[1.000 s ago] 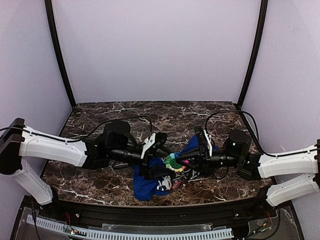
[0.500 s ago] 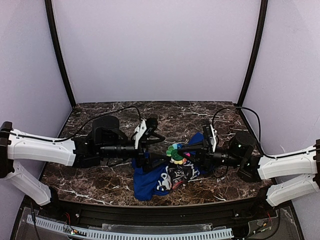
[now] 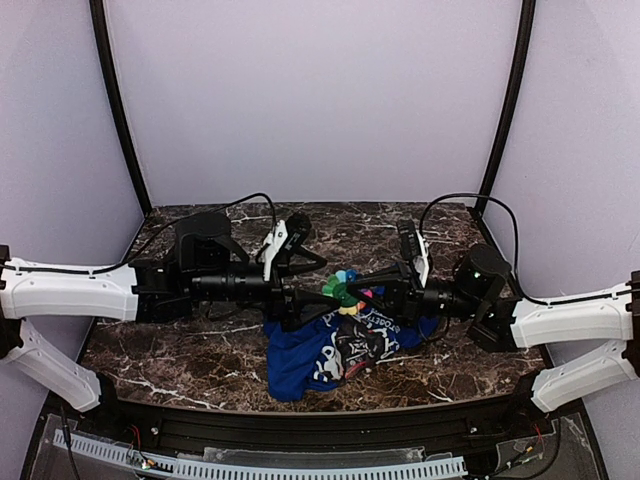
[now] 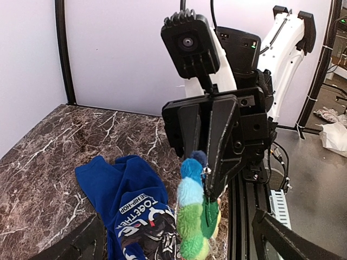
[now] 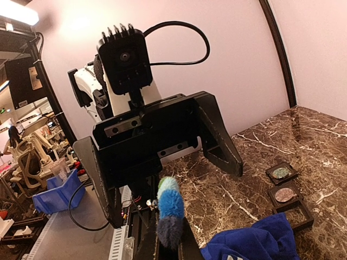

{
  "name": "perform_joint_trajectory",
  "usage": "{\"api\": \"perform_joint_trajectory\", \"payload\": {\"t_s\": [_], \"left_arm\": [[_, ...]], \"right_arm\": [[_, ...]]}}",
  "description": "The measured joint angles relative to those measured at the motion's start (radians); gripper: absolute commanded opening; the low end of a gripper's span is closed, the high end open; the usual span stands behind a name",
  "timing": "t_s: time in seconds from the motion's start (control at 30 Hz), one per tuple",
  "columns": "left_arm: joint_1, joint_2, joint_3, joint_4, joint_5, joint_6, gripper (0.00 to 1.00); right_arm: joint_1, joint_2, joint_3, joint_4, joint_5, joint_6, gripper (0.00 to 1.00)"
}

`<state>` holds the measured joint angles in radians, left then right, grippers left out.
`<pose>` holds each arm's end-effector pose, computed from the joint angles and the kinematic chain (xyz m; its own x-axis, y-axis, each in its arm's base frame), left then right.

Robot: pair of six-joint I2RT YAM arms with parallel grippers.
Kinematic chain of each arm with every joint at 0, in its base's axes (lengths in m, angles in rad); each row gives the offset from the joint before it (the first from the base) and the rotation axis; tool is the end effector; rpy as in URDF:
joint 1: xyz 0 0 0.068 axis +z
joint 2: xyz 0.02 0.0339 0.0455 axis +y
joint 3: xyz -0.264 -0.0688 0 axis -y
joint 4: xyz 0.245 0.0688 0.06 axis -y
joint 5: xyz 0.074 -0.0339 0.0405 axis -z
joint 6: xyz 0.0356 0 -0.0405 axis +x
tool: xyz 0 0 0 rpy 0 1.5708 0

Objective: Remove the brooch from the garment
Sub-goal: Close the brooch onto the crumpled clothing.

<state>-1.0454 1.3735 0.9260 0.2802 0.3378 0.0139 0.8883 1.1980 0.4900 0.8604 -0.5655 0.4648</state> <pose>0.1509 -0.2838 0.3025 -0.0699 0.1467 -0.9867 0.9812 0.1885 -0.0415 0.1440 0.2075 0.2614 -0.3578 0.1598 -0.9200 -0.9272 0.0558 0.3703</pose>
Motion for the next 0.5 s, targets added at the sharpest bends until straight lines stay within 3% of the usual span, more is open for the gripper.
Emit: {"api": "perform_joint_trajectory", "payload": {"t_s": [0.33,0.5], "left_arm": [[-0.007,0.018,0.097,-0.099,0.056,0.041,0.68],[-0.008,0.020,0.098,-0.129,0.073,0.061,0.78]], "right_arm": [[0.000,0.016,0.004,0.007,-0.045,0.000,0.00],[0.000,0.016,0.006,0.006,-0.049,0.000,0.00]]}}
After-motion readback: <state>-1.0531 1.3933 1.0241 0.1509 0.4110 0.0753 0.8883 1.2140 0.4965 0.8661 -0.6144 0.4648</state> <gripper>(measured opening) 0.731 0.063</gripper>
